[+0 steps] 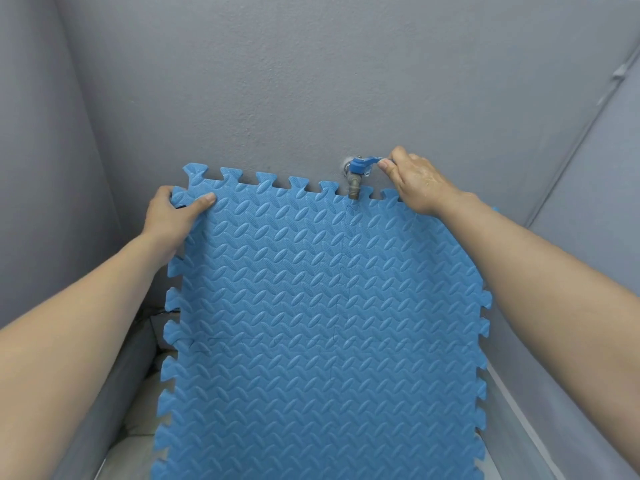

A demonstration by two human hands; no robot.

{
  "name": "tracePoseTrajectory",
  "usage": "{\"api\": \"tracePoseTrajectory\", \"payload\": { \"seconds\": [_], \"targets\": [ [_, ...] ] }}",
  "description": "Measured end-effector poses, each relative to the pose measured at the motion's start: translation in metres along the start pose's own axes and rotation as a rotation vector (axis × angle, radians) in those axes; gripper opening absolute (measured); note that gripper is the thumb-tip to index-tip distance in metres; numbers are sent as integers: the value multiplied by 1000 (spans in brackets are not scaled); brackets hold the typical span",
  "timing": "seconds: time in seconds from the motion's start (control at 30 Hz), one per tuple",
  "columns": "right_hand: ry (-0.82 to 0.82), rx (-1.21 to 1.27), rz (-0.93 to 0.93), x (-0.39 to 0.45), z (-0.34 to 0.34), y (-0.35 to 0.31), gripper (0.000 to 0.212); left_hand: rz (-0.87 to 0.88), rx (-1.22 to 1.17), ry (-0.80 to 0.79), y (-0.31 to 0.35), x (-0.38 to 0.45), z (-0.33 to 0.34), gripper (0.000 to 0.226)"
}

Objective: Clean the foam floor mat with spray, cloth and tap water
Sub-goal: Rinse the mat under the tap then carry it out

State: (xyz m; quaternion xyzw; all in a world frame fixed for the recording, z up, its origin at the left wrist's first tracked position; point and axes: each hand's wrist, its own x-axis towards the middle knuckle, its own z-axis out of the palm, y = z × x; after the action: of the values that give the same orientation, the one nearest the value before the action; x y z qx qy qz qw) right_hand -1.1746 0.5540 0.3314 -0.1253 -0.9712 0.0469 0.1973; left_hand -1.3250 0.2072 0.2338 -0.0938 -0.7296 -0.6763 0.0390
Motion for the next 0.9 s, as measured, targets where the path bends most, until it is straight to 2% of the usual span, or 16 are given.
{"api": "tracePoseTrajectory", "payload": {
  "seconds": [0.1, 0.2, 0.33, 0.47, 0.53, 0.57, 0.63, 0.7, 0.73, 0.83, 0.9],
  "targets": [
    [28, 122, 35, -8, 11, -2, 35, 22, 12, 16, -5, -3, 1, 54],
    [117, 250, 70, -33, 36, 0, 57, -3, 76, 13, -17, -8, 0, 73],
    [303, 257, 162, -73, 70, 10, 71, -53, 172, 47, -35, -14, -5, 78],
    [568, 245, 537, -105, 84, 57, 73, -150, 134, 22, -53, -30, -7, 77],
    [612, 218, 714, -126, 89, 83, 73, -186, 135, -18, -65, -41, -7, 66],
    [587, 235, 785, -136, 92, 97, 76, -202, 112, -45, -71, -46, -6, 58],
    [421, 377, 887, -154, 102, 119, 86, -229, 45, -83, -80, -55, -3, 45],
    [241, 568, 924, -167, 113, 133, 92, -226, 22, -73, -85, -58, 0, 42],
    [210, 614, 937, -171, 116, 138, 90, -221, 25, -73, -85, -57, 0, 43],
    [214, 688, 911, -177, 119, 145, 76, -232, 49, -104, -87, -51, -4, 48],
    [186, 757, 860, -182, 113, 139, 54, -238, 59, -113, -88, -49, -6, 47]
  ]
}}
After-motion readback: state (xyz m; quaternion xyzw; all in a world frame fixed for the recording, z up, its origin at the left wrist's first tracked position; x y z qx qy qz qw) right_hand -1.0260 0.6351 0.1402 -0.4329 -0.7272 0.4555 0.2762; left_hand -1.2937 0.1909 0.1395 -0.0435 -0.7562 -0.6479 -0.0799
